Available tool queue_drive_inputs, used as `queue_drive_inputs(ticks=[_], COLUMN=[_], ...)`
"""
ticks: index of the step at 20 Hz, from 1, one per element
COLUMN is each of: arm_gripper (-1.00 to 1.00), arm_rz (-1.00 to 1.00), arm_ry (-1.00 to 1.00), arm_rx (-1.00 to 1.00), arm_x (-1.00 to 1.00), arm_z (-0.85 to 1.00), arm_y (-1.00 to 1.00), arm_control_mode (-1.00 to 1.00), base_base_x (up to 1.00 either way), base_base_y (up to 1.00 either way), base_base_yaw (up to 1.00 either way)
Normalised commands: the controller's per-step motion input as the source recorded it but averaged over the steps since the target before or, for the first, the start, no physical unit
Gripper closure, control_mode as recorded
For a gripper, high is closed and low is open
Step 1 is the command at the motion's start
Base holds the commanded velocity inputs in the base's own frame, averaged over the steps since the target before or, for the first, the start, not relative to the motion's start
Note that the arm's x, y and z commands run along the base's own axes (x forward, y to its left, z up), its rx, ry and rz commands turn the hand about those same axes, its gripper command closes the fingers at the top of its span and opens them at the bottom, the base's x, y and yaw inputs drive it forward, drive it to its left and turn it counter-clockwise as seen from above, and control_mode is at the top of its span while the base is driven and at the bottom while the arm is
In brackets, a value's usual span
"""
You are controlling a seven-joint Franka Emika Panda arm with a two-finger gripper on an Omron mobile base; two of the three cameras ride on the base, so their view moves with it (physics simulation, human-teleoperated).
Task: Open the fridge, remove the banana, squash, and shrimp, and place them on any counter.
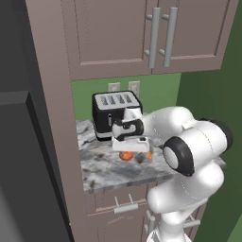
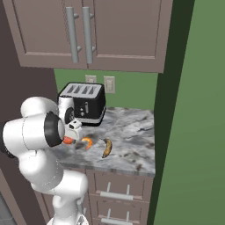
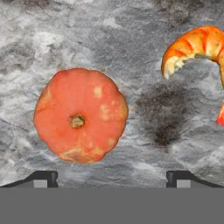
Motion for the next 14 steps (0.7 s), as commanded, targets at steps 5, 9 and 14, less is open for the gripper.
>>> queue_drive_inputs(ticks=[5, 9, 14], arm_gripper=[-1.00, -1.00, -1.00], arm_rz=[-0.08, -0.08, -0.09], arm_ry=[-0.07, -0.06, -0.01], arm_rx=[-0.13, -0.08, -0.03], arm_x=[-0.33, -0.52, -0.66], arm_z=[0.92, 0.92, 0.83], arm_y=[0.00, -0.05, -0.20], arm_control_mode=[-1.00, -1.00, -1.00], base_base_x=[0.00, 0.00, 0.00], base_base_y=[0.00, 0.00, 0.00], base_base_yaw=[0.00, 0.00, 0.00])
